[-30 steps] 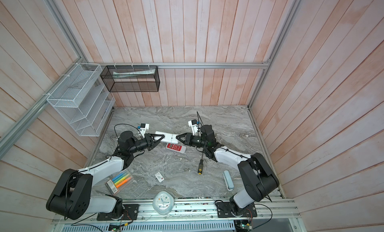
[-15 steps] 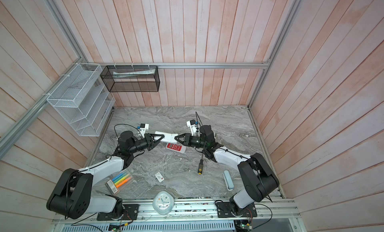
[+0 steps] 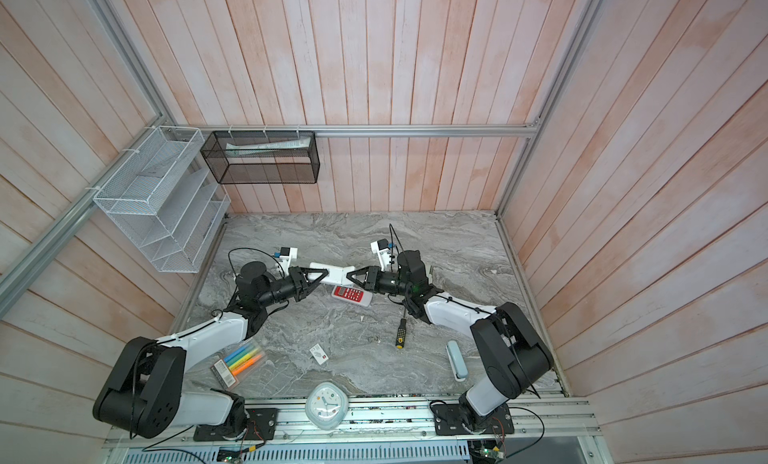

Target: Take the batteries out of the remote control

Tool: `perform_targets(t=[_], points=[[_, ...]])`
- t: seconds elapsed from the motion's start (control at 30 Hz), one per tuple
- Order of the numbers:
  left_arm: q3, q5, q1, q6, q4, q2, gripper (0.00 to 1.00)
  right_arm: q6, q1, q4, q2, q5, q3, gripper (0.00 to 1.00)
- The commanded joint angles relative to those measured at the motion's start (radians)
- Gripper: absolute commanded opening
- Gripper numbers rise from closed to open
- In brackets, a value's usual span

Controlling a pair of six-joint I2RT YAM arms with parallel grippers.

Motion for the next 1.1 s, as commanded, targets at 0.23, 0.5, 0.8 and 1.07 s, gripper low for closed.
perform_targets(t=[0.23,0.5,0.8,1.07], points=[[0.0,0.01,0.008,0.014,0.028,-0.019,0.0,0.033,-0.008,0.086,-0.003,-0.03,-0.022,0.15],[0.003,0.01,0.009,0.014,0.023,-0.024,0.0,0.031,-0.01,0.086,-0.001,-0.036,-0.018,0.08],[0.007,0.007,0.013,0.031,0.0,-0.019,0.0,0.039,-0.015,0.11,0.002,-0.051,-0.015,0.04],[-0.002,0.0,0.03,0.057,-0.034,-0.019,0.0,0.012,-0.062,0.084,-0.043,-0.045,-0.021,0.03]])
